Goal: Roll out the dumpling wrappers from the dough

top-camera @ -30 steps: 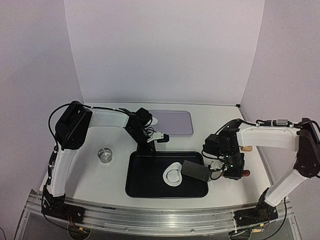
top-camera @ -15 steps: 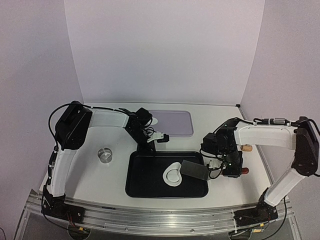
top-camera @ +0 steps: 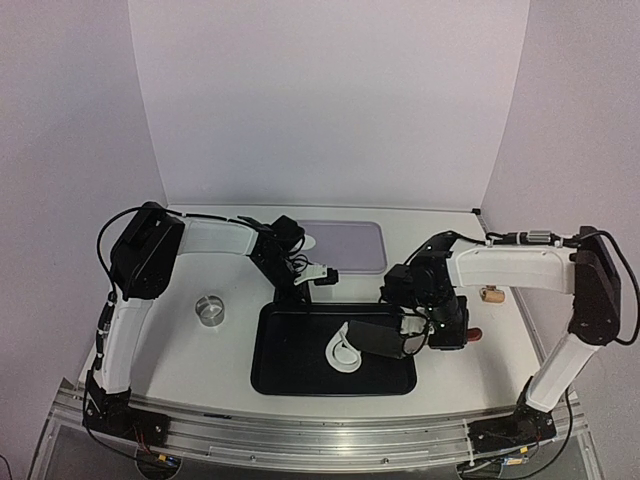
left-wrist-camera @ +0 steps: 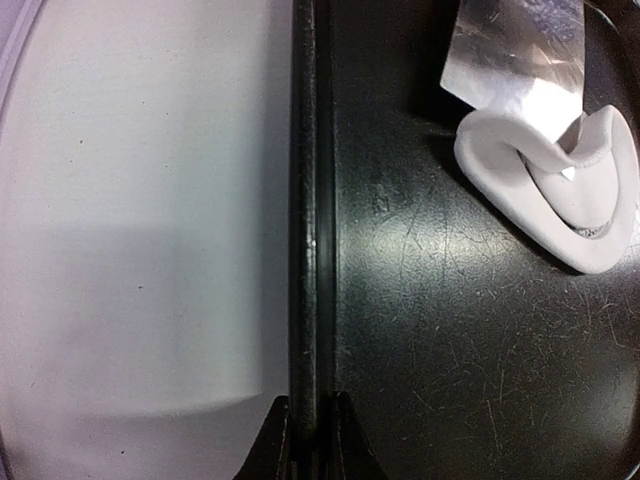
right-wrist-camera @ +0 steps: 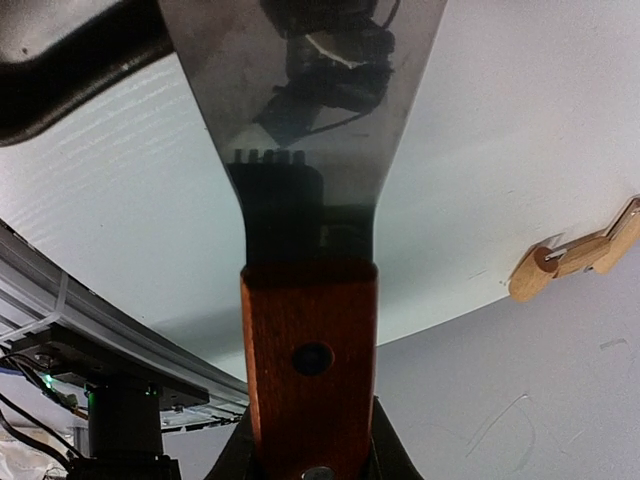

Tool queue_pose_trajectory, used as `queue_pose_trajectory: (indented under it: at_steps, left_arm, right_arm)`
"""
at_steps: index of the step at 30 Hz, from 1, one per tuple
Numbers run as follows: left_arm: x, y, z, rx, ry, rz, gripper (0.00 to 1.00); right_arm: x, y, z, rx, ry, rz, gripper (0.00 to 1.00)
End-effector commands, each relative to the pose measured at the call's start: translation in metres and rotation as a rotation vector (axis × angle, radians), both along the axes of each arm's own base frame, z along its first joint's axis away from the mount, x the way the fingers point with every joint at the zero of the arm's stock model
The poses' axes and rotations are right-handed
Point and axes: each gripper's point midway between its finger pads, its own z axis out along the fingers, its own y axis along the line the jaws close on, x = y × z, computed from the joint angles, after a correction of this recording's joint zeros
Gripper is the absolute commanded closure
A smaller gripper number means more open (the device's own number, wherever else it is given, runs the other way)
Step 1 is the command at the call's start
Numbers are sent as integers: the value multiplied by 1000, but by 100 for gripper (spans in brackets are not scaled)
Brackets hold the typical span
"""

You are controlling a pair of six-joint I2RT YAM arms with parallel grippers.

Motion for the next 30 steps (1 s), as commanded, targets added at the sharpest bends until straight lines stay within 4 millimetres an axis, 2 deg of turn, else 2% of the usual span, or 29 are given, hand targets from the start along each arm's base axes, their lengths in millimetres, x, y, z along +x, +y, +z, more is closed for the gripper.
queue_pose_trajectory:
  at_steps: [1, 6, 12, 18, 26, 30]
  left_arm:
    - [6, -1, 8, 34, -101, -35, 100]
    - [5, 0, 6, 37, -100, -38, 100]
    - [5, -1, 7, 34, -102, -33, 100]
    - [8, -1, 8, 27, -104, -25, 100]
    - [13, 0, 9, 14, -99, -15, 100]
    - [12, 0, 10, 9, -95, -14, 100]
  right_arm:
    - [7, 30, 13, 44, -53, 44, 100]
    - [4, 46, 16, 74, -68, 55, 100]
    - [-7, 69, 14, 55, -77, 126, 100]
    - [-22, 110, 15, 98, -95, 170, 100]
    - [-36, 161, 42, 190, -164, 235, 100]
    - [-29, 165, 51, 171, -213, 251, 100]
